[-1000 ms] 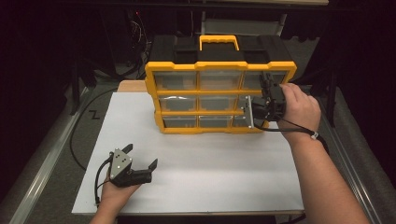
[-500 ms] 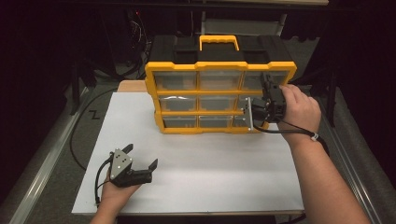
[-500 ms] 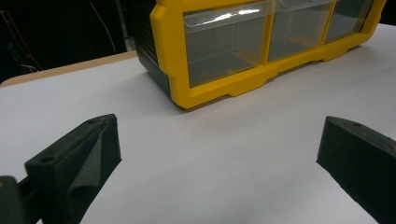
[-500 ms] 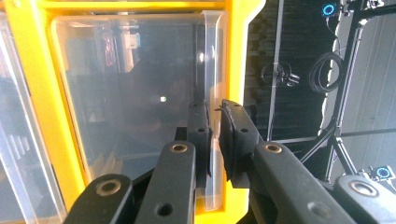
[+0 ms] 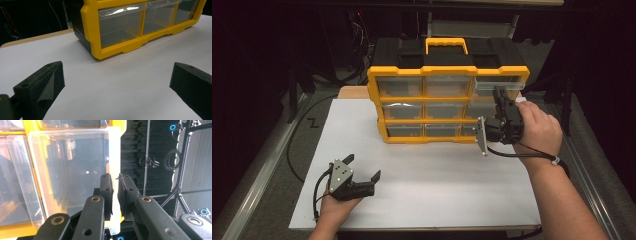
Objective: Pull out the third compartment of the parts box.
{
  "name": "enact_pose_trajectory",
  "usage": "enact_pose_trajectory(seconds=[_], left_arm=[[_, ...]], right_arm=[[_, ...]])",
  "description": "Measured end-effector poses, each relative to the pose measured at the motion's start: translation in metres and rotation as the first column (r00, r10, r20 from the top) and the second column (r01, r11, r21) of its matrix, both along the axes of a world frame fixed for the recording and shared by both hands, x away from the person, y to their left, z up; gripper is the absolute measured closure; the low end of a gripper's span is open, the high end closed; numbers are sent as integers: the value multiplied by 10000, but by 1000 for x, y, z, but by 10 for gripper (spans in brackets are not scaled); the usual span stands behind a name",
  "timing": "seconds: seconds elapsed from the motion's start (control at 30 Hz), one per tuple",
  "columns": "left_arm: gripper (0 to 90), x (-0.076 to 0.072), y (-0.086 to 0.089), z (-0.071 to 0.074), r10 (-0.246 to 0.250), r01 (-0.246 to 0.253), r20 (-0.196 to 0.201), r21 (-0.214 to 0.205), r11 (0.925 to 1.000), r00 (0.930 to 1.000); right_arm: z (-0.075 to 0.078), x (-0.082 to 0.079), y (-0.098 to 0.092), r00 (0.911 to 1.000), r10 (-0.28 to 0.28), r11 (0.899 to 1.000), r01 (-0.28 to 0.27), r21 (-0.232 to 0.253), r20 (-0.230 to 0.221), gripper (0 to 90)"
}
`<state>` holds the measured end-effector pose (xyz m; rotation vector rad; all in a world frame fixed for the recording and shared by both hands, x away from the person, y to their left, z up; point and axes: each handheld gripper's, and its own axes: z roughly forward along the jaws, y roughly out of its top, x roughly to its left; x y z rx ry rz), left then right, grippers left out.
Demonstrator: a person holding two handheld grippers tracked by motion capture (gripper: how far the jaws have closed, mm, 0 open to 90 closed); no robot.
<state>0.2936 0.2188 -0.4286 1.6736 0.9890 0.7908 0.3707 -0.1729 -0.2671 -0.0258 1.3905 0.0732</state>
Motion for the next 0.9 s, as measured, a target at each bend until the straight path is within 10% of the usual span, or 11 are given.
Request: enact_pose_trajectory(seconds=[0.9], left_arm=[[5, 0, 0, 0, 16, -16, 5, 55, 10000, 10000]], right_arm=[[16, -3, -9, 9908, -208, 9997, 221, 88, -1334, 621]])
